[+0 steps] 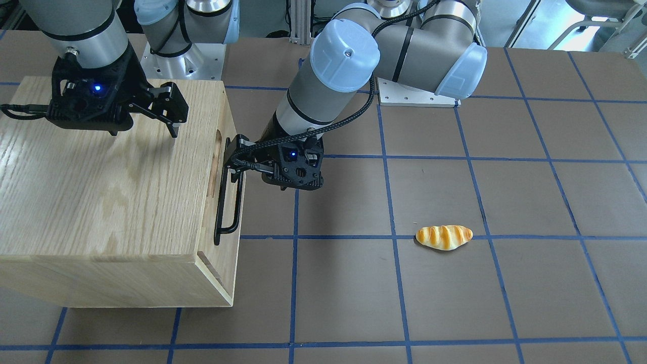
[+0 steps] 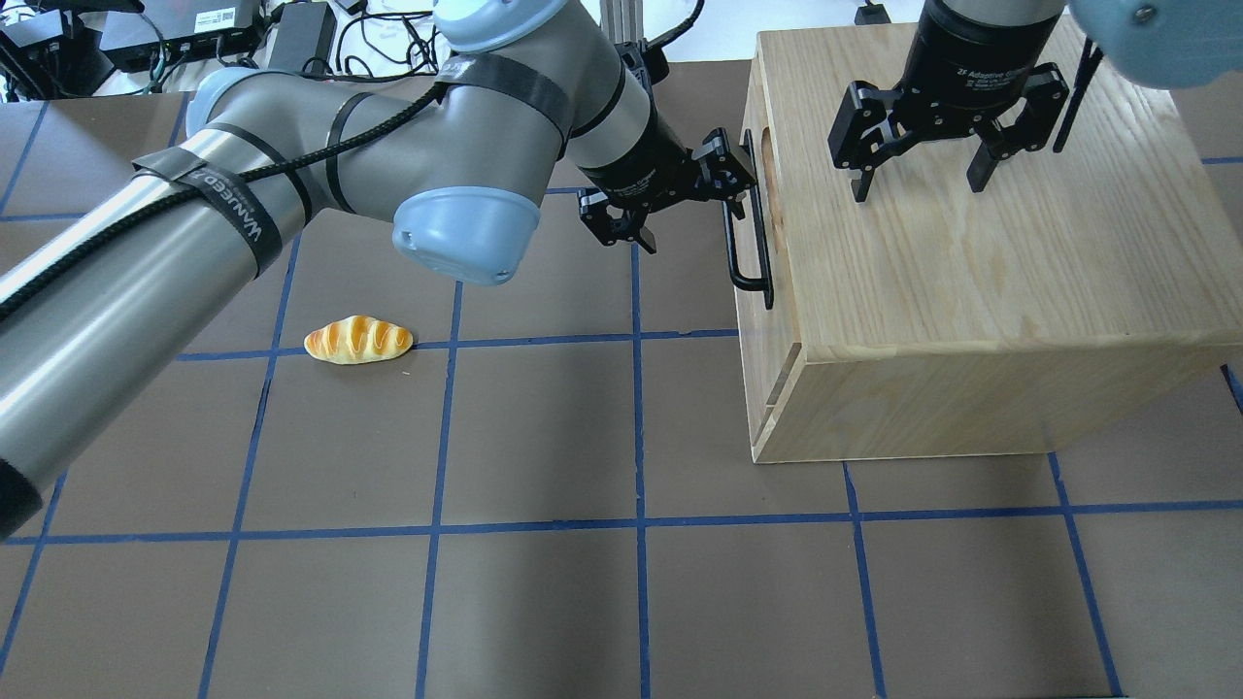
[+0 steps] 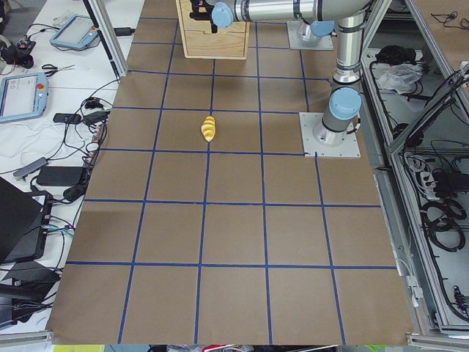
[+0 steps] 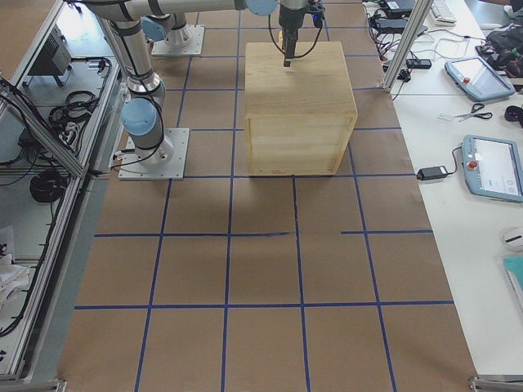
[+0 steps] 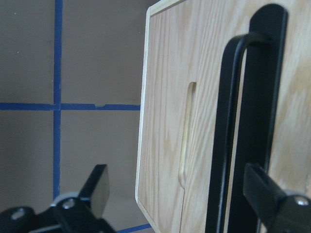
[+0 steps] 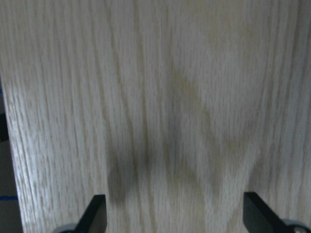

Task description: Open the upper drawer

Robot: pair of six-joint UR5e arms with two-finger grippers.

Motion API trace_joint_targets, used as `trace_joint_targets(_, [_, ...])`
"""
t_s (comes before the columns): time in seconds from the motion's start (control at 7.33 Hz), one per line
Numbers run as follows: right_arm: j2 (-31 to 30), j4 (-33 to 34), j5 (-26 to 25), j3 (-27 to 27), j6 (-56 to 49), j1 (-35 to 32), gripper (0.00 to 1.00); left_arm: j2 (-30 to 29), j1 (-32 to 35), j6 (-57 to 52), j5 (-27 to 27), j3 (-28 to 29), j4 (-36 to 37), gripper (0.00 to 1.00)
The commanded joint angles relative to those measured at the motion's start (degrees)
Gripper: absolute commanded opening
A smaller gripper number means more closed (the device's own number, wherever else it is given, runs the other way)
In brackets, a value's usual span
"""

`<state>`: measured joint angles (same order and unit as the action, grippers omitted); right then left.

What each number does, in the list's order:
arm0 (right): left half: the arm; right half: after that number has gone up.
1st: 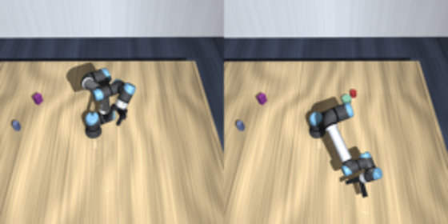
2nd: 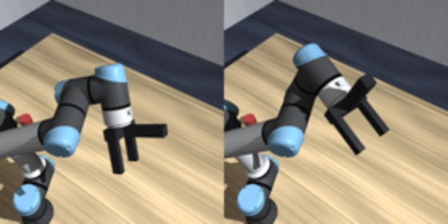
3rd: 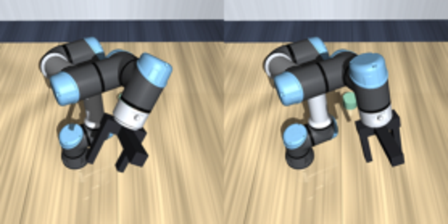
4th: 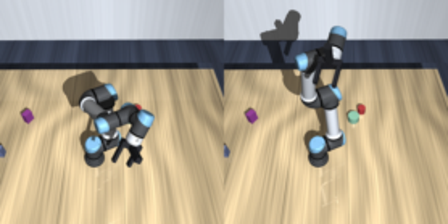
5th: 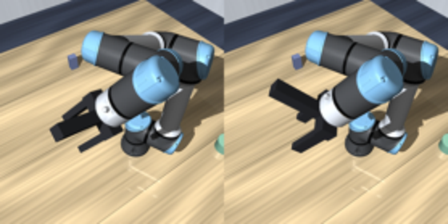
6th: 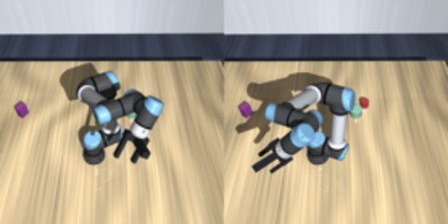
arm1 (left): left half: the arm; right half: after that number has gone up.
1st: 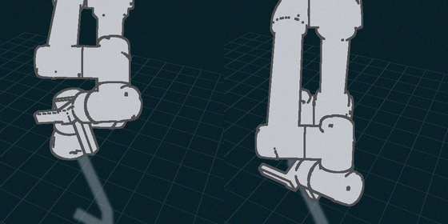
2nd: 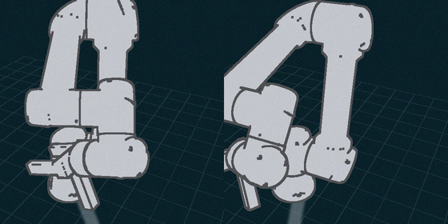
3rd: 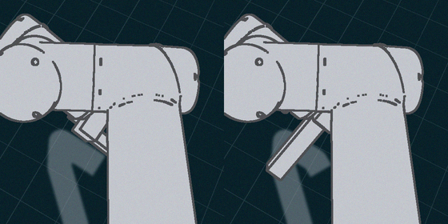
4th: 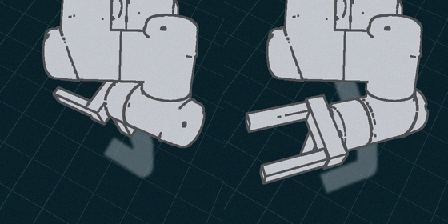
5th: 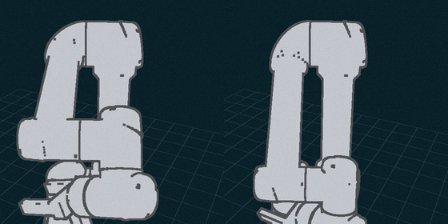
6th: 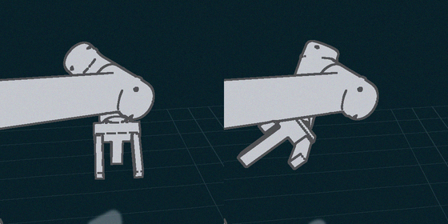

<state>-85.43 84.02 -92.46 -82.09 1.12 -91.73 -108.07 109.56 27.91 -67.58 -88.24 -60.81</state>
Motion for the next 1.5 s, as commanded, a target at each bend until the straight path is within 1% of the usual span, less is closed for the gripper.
trace_joint_targets(0.0, [0.00,0.00,0.00,0.00,-0.07,0.06,1.00,-0.47,0.22,0.04,0.26,0.00,0.08,1.00])
trace_joint_targets(0.68, [0.00,0.00,0.00,0.00,0.02,-0.03,1.00,-1.35,0.83,-0.05,0.17,0.00,0.16,1.00])
trace_joint_targets(1.36, [0.00,0.00,0.00,0.00,0.02,-0.03,1.00,-1.18,0.92,-4.17,-0.53,-0.79,-0.01,1.00])
